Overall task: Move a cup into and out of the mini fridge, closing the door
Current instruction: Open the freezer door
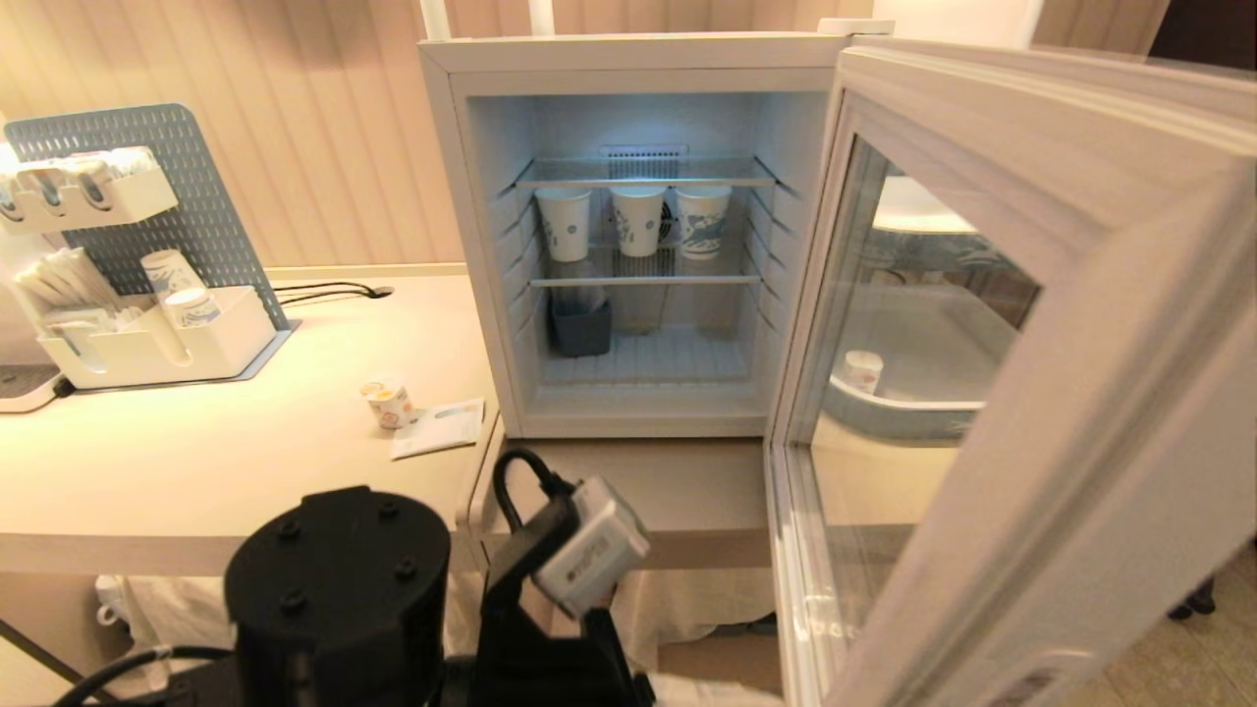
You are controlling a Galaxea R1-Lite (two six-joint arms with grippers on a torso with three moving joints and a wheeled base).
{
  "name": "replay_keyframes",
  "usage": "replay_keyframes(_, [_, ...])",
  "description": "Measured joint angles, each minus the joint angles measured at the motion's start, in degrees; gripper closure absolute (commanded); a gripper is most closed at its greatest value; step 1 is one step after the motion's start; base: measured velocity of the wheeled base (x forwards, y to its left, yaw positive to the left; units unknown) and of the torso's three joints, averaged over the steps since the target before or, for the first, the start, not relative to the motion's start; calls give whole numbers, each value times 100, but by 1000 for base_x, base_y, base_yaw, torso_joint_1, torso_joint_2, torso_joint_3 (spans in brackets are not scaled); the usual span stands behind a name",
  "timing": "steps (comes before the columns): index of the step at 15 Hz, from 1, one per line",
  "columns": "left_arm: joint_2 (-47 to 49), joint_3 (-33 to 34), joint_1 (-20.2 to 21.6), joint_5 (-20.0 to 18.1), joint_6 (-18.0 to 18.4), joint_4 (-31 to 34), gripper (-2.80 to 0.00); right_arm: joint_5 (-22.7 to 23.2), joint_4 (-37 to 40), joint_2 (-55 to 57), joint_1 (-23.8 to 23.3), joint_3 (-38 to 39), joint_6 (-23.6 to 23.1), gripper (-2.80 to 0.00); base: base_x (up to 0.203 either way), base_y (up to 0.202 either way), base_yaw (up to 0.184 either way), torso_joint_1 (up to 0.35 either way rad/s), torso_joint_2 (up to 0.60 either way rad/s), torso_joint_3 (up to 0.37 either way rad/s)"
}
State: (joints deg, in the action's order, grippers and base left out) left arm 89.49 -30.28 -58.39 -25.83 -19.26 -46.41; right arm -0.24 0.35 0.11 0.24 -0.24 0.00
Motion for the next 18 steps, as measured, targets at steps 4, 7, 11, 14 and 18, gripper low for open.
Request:
replay_keyframes(4, [-159, 147, 2, -77, 509, -14, 0, 0, 2, 0, -2, 0, 0, 0, 0, 0, 0, 0, 0, 0])
replay_keyframes(7, [13, 27, 1632, 868, 681, 101, 0, -2, 0, 0, 0, 0, 0, 0, 0, 0, 0, 0, 0, 0])
replay_keyframes(11, [-620, 20, 3730, 1921, 761, 1147, 0, 0, -1, 0, -2, 0, 0, 0, 0, 0, 0, 0, 0, 0])
replay_keyframes(14, [-2560, -413, 4123, 2137, 785, 2904, 0, -2, -2, 0, 0, 0, 0, 0, 0, 0, 0, 0, 0, 0])
replay_keyframes(18, [-5644, -2081, 4545, 2684, 642, 6560, 0, -2, 0, 0, 0, 0, 0, 0, 0, 0, 0, 0, 0, 0])
